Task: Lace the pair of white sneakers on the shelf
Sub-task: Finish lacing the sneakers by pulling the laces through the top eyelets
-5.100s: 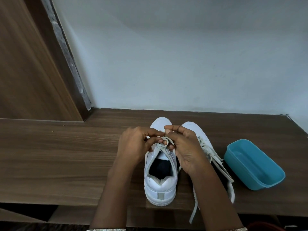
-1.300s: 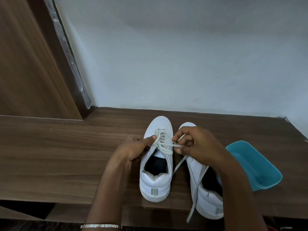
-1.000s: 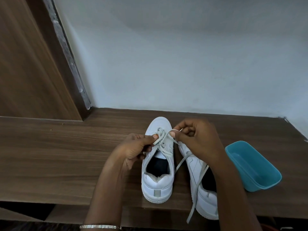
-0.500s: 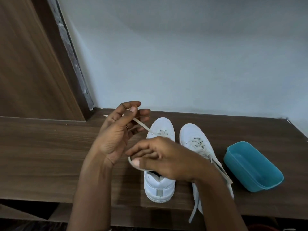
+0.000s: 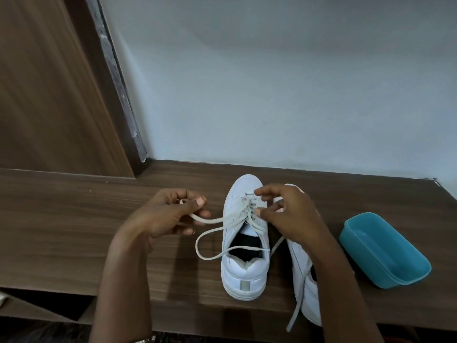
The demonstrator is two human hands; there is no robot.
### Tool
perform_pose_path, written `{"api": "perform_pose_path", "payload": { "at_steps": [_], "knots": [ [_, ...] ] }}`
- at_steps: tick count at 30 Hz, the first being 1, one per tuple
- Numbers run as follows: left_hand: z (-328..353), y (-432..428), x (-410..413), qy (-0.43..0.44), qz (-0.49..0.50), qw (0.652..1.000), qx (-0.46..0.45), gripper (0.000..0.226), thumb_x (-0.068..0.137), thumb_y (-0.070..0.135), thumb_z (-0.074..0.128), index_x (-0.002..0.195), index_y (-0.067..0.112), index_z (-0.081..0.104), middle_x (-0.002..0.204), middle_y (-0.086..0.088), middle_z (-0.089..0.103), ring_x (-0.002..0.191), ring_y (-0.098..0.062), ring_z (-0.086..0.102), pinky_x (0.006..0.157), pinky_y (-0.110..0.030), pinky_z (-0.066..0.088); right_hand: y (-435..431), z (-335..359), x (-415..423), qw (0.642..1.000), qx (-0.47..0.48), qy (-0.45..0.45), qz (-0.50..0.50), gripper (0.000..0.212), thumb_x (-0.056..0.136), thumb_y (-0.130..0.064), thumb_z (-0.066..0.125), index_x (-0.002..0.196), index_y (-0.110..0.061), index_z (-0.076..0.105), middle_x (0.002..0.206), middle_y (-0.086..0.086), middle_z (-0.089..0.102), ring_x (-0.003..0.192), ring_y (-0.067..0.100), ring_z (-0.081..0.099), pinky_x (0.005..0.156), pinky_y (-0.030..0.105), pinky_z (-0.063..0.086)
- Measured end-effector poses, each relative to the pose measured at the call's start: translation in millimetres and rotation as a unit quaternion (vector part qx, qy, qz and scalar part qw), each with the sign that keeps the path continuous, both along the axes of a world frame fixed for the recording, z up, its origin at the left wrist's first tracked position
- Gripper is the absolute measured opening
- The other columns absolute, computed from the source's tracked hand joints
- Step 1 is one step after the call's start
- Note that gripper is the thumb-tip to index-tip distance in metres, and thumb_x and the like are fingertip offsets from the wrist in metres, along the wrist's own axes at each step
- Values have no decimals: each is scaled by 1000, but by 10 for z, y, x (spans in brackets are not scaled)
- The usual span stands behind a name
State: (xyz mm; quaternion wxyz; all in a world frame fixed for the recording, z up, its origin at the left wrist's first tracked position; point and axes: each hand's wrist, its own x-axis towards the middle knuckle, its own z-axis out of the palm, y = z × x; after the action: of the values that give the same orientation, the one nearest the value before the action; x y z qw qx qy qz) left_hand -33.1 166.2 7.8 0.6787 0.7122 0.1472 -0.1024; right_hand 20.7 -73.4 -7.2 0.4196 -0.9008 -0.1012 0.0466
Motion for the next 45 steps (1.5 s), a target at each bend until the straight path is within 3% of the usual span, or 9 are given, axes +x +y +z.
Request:
{"api": "perform_pose_path", "payload": {
  "at_steps": [4,8,15,19,27,31,36,41,45],
  "knots": [
    [101,-62,8,-79,-2,990,-119,25,92,14,59,112,2,66,103,-19,74,81,-17,74,61,-20,58,195,-7,-64,993,-19,-46,109,44,82,-19,80,123,-30,69,113,-13,57,92,-5,51,75,-1,36],
    [192,-102,-28,-64,-49,980,-179,29,93,19,56,116,5,65,107,-19,74,80,-19,75,56,-24,59,207,16,-52,993,21,-67,91,10,82,-23,81,90,-28,80,87,-12,70,73,-3,55,66,9,39],
    [-45,-134,64,45,51,998,-1,30,91,31,69,111,10,66,105,-18,71,75,-22,72,46,-25,54,-151,129,-12,977,192,56,74,9,89,-1,70,92,-9,74,79,9,75,65,14,63,65,23,52],
    [-121,-123,121,-17,10,988,150,14,87,35,73,94,22,74,99,-7,68,82,-15,62,54,-22,48,-322,197,-33,972,183,93,116,14,88,6,65,95,-6,70,79,7,73,60,13,60,57,19,44],
    [-162,-273,160,-35,-119,978,168,18,81,22,82,95,13,75,87,-11,71,76,-12,63,72,-25,51,-602,299,-123,904,100,287,301,26,92,-1,68,117,-5,65,107,17,75,75,30,66,71,31,55],
    [-223,-288,186,7,-134,983,128,23,83,17,80,101,7,70,85,-10,70,72,-18,66,79,-37,54,-505,266,-106,948,58,231,211,20,92,-20,71,104,-4,68,89,13,77,52,24,57,51,22,45],
    [-159,-341,186,-7,-107,988,106,13,93,21,69,96,9,71,61,1,56,45,-9,43,43,-19,39,-283,88,-4,995,70,62,20,13,87,-22,78,89,-11,71,75,7,72,48,14,61,51,25,51],
    [-8,-349,143,-48,-77,996,4,27,89,29,68,110,12,70,75,-5,68,44,-6,44,37,-15,28,-153,37,-30,988,-82,109,77,28,77,-36,85,95,-22,68,76,-3,72,61,4,65,62,19,49],
    [116,-315,80,-87,-68,992,-62,32,90,27,64,114,8,68,90,-11,72,47,-9,50,36,-15,30,-106,71,-59,990,-53,113,65,13,79,-22,83,84,-20,72,73,3,72,64,7,64,65,26,52]
  ]
}}
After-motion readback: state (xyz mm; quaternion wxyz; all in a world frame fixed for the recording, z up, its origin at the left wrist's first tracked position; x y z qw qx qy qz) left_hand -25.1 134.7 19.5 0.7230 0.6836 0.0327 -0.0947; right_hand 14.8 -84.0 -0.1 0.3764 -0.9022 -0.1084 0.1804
